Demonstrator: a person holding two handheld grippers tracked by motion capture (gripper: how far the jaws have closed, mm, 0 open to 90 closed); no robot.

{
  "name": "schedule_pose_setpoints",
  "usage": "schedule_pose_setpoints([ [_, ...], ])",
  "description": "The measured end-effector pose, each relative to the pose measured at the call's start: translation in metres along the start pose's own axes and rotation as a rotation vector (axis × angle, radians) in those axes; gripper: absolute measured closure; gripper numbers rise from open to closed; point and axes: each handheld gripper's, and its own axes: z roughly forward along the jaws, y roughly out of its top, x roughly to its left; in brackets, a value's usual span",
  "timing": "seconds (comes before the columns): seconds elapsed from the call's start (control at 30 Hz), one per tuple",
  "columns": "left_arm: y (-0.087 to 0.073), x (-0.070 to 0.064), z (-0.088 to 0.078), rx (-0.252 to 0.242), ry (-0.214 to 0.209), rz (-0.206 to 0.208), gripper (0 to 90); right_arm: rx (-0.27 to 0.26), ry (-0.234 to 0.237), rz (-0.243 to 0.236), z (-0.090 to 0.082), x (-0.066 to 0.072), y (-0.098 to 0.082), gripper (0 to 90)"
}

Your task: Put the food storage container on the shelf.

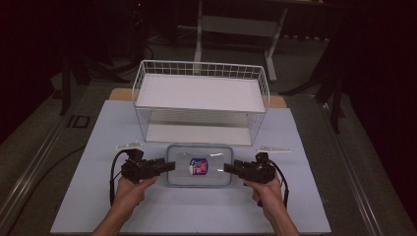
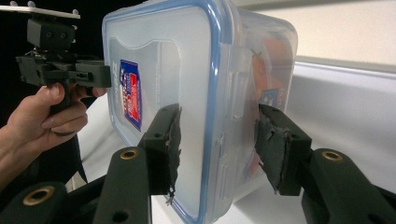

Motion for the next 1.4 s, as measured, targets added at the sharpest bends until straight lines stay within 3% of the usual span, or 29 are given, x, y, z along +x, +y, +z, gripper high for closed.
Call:
schedule_pose_setpoints([
  [0.73,0.027,-0.021,-0.015,-0.036,-0.004,0.077,48.8,-0.066,-0.001,-0.063,-0.016,0.019,0.020,51.6],
  [1.07,0.044,-0.031,-0.019,-0.069,-0.015,0.110,48.9,-0.088,-0.013,-0.109,-0.028,0.029,0.040,51.6],
  [1.4,0.057,-0.039,-0.026,-0.094,-0.005,0.138,48.9,-0.115,-0.005,-0.122,-0.031,0.034,0.051,51.6],
])
